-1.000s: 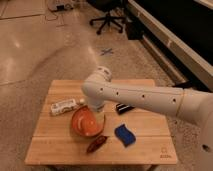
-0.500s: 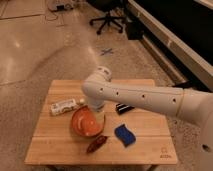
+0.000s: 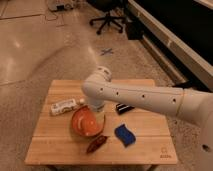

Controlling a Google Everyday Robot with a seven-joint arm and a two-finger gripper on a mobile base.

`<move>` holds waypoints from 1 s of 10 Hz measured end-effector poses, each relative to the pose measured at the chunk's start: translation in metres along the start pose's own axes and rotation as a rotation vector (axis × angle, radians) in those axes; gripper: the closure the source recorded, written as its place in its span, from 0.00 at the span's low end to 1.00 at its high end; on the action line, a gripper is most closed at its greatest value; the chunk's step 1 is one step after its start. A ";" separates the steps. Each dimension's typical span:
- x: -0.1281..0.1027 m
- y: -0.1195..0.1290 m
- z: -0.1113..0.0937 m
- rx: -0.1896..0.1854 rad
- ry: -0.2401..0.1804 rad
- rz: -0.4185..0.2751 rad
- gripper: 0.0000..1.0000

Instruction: Place the white sponge in the ceramic bowl

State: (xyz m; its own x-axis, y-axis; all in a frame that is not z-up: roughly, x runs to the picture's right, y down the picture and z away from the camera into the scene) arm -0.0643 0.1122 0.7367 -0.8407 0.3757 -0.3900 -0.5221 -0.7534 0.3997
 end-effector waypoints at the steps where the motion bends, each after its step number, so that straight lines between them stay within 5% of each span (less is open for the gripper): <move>1: 0.000 0.000 0.000 0.000 0.000 0.000 0.20; 10: -0.014 -0.008 0.003 0.015 -0.020 0.045 0.20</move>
State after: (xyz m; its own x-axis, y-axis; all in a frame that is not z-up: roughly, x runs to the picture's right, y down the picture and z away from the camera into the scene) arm -0.0484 0.1147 0.7413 -0.8661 0.3522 -0.3547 -0.4856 -0.7616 0.4292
